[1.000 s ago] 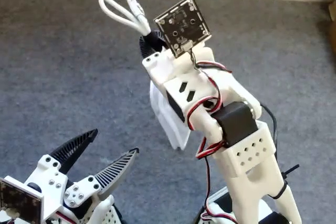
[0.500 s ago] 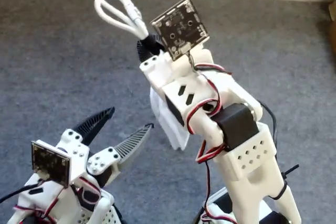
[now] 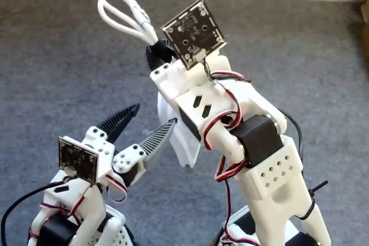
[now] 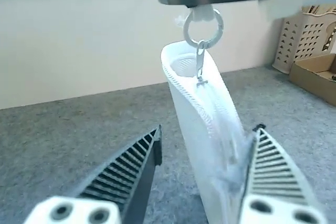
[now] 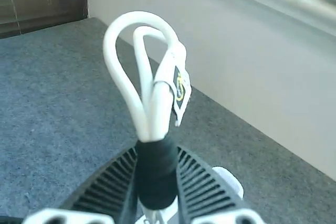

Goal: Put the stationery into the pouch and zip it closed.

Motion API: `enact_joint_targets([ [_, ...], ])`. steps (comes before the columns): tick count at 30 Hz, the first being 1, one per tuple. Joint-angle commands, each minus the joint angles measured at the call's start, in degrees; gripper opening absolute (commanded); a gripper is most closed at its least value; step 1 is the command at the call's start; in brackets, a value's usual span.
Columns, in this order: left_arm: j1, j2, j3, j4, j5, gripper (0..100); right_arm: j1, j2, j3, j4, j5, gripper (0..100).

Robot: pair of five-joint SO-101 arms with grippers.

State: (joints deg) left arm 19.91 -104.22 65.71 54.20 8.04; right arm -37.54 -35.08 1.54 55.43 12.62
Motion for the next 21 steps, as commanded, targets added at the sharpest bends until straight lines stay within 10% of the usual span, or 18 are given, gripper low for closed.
enact_joint_targets([
  [1,3.3,-0.1,-0.2,-1.9,0.5,24,-0.7,-1.0,-4.3,0.0,0.4,0.5],
  [21,3.3,-0.2,4.0,-6.3,0.3,14,-5.4,-1.0,-4.3,4.4,0.6,0.5],
])
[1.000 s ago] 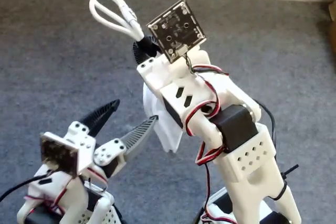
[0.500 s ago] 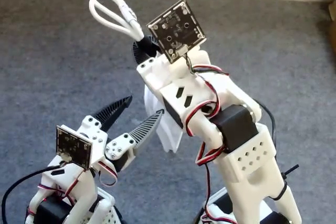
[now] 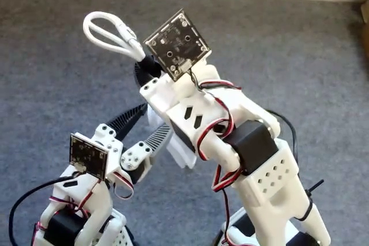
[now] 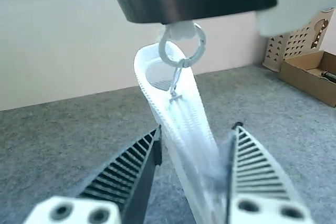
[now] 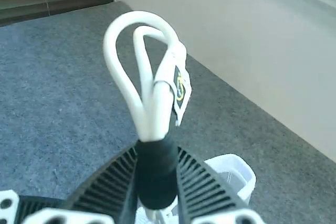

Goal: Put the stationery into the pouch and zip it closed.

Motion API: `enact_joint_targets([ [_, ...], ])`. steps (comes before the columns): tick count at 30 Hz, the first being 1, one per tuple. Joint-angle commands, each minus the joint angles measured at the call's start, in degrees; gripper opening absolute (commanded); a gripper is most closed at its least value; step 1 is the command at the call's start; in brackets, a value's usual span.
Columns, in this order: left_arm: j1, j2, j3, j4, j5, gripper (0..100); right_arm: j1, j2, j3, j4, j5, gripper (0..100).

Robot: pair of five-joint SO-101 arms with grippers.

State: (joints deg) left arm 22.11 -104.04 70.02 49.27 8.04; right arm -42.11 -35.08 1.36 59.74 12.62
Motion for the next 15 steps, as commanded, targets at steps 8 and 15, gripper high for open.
enact_joint_targets([
  [8,1.2,-0.5,-0.4,-1.1,0.3,1,1.6,-0.7,-4.1,-0.3,0.7,0.5],
  [15,0.7,-0.5,-6.1,8.8,0.1,1,10.4,-0.3,-2.5,-5.8,0.7,0.5],
])
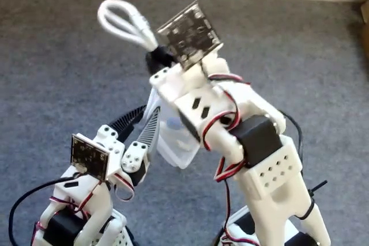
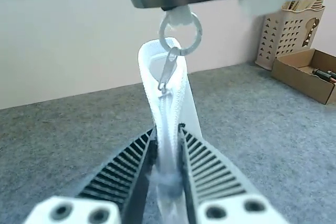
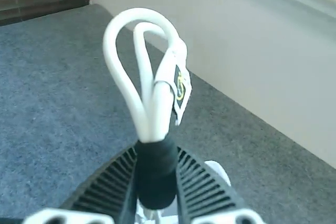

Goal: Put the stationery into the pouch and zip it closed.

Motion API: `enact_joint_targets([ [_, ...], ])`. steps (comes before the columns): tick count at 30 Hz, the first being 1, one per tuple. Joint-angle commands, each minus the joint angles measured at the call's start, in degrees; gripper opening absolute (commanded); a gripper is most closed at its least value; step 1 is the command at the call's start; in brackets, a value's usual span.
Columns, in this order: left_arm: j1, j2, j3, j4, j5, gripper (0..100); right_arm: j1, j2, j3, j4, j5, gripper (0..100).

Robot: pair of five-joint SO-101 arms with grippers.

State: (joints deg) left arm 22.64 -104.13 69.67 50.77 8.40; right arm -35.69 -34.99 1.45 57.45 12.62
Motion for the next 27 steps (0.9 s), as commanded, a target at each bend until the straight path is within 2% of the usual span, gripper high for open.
enact_joint_targets([
  [1,0.1,-0.4,-7.2,9.3,-0.3,1,5.0,-0.4,-1.8,-4.7,0.7,0.5],
  [5,0.1,-0.4,-9.6,13.0,-0.4,1,9.1,-0.4,2.1,-9.6,0.9,0.5],
  [7,0.1,-0.3,-9.6,13.4,-2.8,1,10.6,-0.4,4.1,-12.1,1.8,0.5],
  [14,-0.1,-0.4,-9.6,14.8,-4.7,1,11.5,-0.3,8.5,-15.6,8.0,0.5],
  [17,-2.8,-0.4,-9.6,14.8,-4.7,1,11.8,-0.3,9.6,-16.8,9.5,0.5],
  [27,-3.6,-0.5,-9.6,14.8,-4.7,1,18.9,-0.2,18.4,-31.2,9.6,0.5],
])
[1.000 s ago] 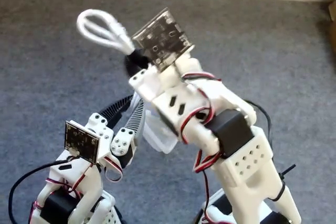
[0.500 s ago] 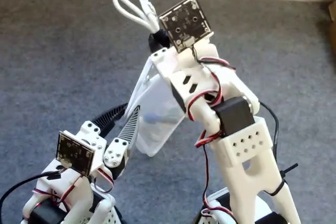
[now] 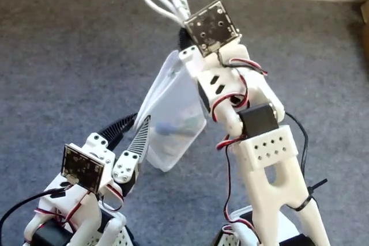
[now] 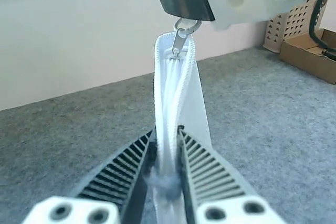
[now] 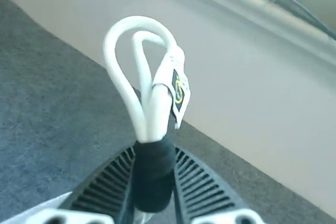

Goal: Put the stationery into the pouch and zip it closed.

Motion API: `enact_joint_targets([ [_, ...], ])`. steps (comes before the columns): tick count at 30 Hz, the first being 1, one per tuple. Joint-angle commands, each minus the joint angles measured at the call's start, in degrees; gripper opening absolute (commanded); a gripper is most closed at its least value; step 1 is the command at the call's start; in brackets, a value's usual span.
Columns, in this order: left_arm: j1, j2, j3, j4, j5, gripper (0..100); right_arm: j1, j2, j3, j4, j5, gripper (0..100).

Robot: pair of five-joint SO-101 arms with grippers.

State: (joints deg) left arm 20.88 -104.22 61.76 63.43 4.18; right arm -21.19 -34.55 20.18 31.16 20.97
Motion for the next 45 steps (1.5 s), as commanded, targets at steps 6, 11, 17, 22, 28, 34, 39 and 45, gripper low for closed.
enact_joint_targets([
  [6,-1.9,-0.4,-1.7,2.1,-0.4,1,8.1,-0.7,0.5,-7.2,1.2,0.5],
  [11,-1.9,-0.4,-1.6,2.1,-0.4,1,8.0,-0.7,0.5,-7.2,1.2,0.5],
  [17,-2.1,-0.4,-1.6,1.8,-0.4,1,6.6,-1.4,0.6,-6.8,0.9,1.8],
  [22,-2.2,-0.4,0.0,1.6,-0.5,5,3.6,-1.5,0.2,-2.0,0.9,18.9],
  [28,-7.4,-0.4,0.1,1.7,-0.2,17,1.5,-2.2,-0.1,4.0,0.9,21.7],
  [34,-11.0,-0.4,0.4,1.7,-0.1,18,-3.0,-13.3,-0.1,4.3,0.9,21.7],
  [39,-11.3,-0.4,2.7,0.5,-0.3,17,-8.9,-24.7,0.4,8.7,0.9,21.7],
  [45,-13.1,-0.4,3.3,-0.5,-0.2,17,-15.1,-32.9,0.4,14.4,1.1,21.7],
])
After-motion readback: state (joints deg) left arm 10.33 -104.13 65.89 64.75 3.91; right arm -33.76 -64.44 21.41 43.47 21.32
